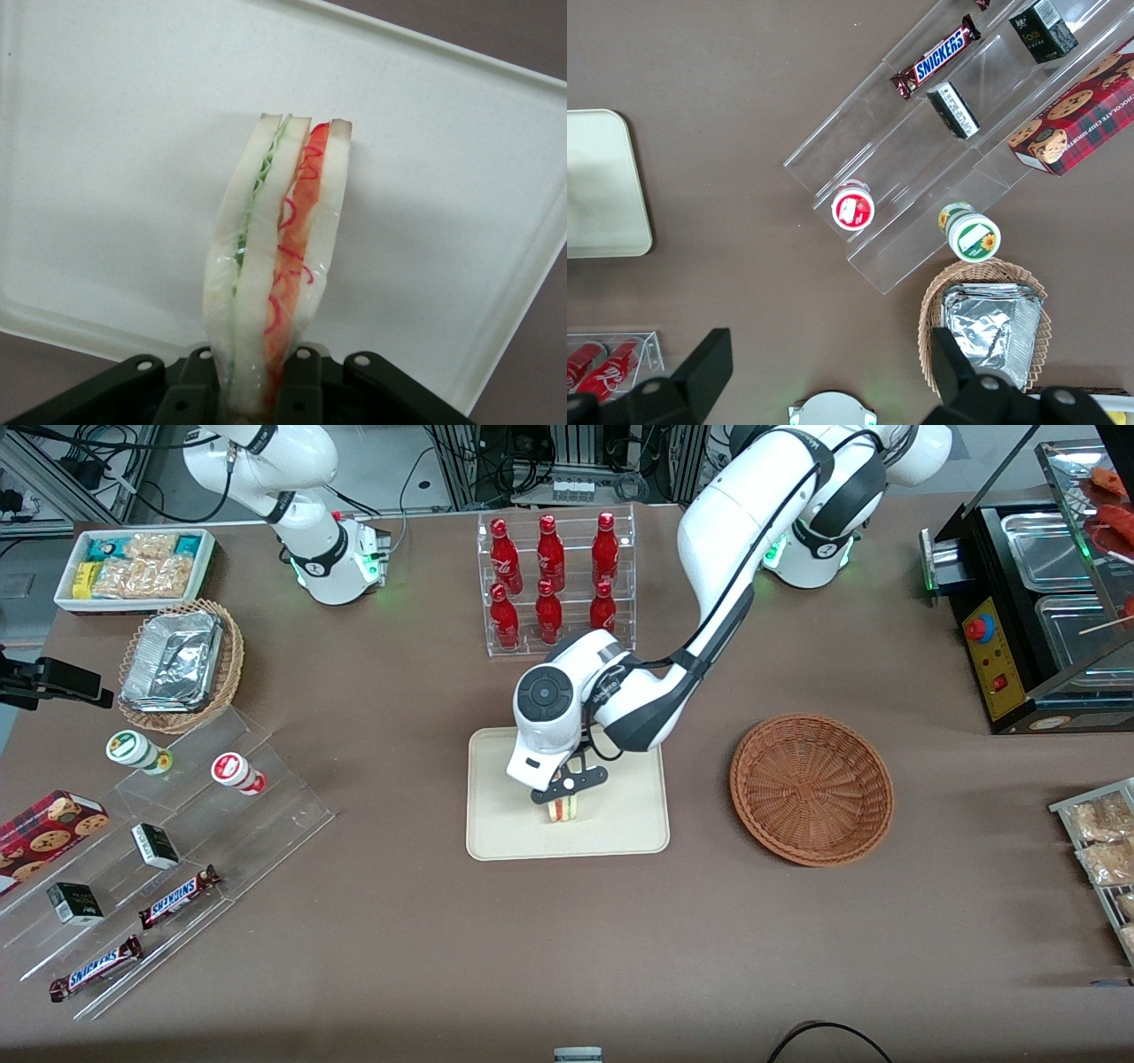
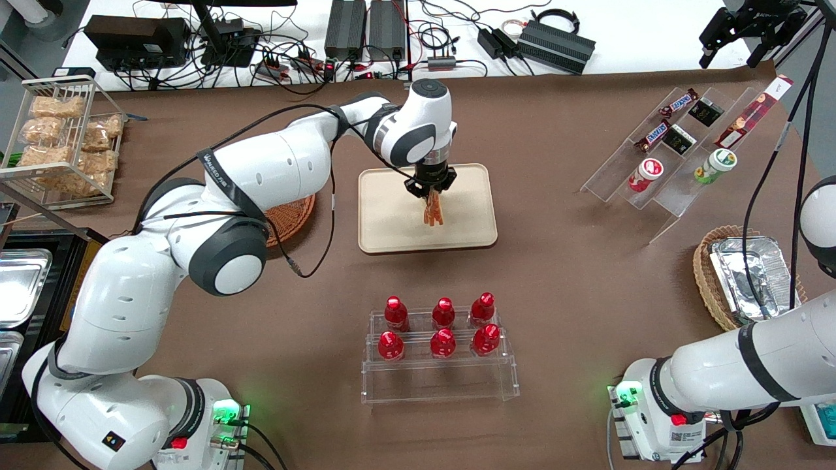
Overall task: Place sandwich from basket to tray
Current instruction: 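Lower the sandwich onto the tray and open the left gripper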
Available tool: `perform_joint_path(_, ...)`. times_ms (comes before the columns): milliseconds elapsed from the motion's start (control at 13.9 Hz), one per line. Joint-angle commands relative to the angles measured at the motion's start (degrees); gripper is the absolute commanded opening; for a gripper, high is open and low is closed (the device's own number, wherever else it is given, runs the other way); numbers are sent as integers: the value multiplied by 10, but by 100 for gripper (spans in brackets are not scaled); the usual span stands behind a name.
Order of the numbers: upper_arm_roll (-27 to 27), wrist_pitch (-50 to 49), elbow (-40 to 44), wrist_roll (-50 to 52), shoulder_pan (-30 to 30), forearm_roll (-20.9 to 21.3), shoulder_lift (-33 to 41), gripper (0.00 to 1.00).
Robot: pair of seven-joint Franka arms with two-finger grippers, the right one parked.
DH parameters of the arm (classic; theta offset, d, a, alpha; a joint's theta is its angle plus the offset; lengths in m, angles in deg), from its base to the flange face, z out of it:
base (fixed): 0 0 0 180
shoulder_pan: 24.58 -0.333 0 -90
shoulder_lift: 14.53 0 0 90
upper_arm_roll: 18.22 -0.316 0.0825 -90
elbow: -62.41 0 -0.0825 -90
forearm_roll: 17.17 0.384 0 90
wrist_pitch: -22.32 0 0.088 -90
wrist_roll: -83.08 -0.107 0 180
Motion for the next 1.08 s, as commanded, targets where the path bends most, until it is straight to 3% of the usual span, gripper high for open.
perform_joint_path(0,-9,-6,33,24,11,18,-20,0)
perform_joint_path(504,-7,-6,47,42,11,16,-46,0)
perform_joint_path(576,-7,-5,47,42,11,16,-46,23)
perform_joint_path(648,-7,-4,47,42,11,17,-45,99)
perform_joint_path(1008,-8,-19,46,42,6,16,-6,100)
